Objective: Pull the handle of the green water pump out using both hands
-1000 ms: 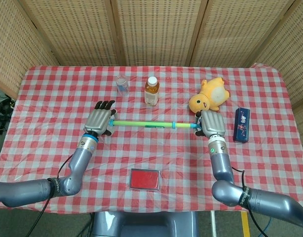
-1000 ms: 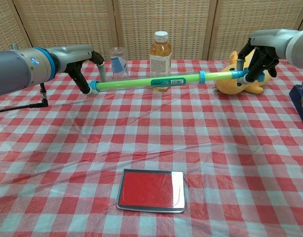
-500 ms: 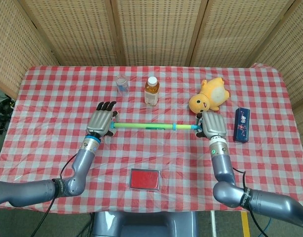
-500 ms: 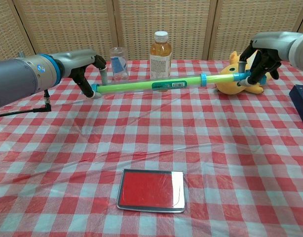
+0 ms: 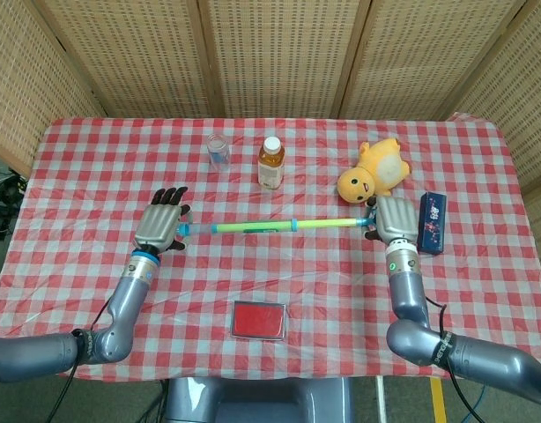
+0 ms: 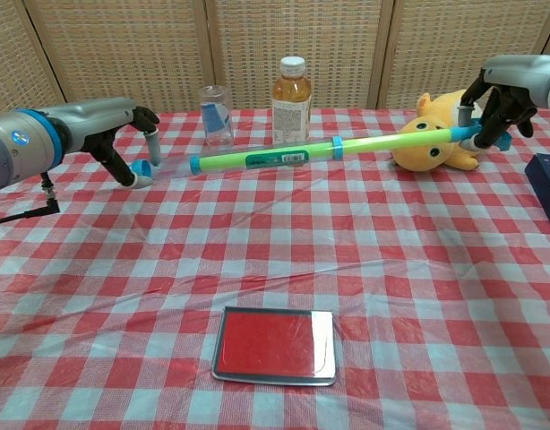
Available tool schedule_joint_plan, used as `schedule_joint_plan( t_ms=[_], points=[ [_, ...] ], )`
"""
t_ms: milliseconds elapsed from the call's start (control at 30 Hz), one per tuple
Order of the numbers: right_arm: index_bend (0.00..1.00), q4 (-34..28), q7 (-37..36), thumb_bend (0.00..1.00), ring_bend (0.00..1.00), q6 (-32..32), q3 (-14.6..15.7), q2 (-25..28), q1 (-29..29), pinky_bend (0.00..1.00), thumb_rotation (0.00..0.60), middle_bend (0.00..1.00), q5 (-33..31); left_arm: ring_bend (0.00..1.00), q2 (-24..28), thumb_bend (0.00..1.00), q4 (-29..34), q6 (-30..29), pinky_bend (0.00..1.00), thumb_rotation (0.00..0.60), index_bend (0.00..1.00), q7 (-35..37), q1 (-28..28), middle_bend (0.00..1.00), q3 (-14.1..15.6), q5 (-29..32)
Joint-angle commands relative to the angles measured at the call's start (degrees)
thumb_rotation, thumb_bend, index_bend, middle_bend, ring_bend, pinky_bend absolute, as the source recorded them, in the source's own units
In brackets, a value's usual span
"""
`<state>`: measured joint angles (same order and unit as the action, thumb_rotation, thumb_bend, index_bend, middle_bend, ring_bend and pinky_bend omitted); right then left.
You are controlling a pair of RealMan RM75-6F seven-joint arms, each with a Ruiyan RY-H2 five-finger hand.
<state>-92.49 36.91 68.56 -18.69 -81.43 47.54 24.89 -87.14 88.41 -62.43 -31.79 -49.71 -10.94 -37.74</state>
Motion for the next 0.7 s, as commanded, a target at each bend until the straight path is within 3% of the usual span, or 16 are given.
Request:
schedule_joint_plan(
  t_ms=[33,300,700],
  points=[
    [0.81,0.53,-0.14,0.54,1.00,-0.15,0.29,0.46,-0.49,0.74,0.600,1.00,-0.17,0.00,1.17,0.39,0.54,-0.49,0.00,0.600,0.52,1.41,1.70,0.00,1.16,-1.42],
    [0.81,1.98,-1.20,0.54,1.00,-0.49,0.35,2.01,-2.22,0.74,0.600,1.00,-0.98,0.00,4.27,0.39,0.91,-2.30,0.00,0.600,0.52,2.59,5.89,0.00,4.09,-4.82],
    [0.81,2.93,-1.54,0.54,1.00,-0.43,-0.04,3.37,-3.34,0.74,0.600,1.00,-1.41,0.00,6.48,0.39,0.14,-1.68,0.00,0.600,0.52,4.46,9.24,0.00,5.25,-7.22]
  ],
)
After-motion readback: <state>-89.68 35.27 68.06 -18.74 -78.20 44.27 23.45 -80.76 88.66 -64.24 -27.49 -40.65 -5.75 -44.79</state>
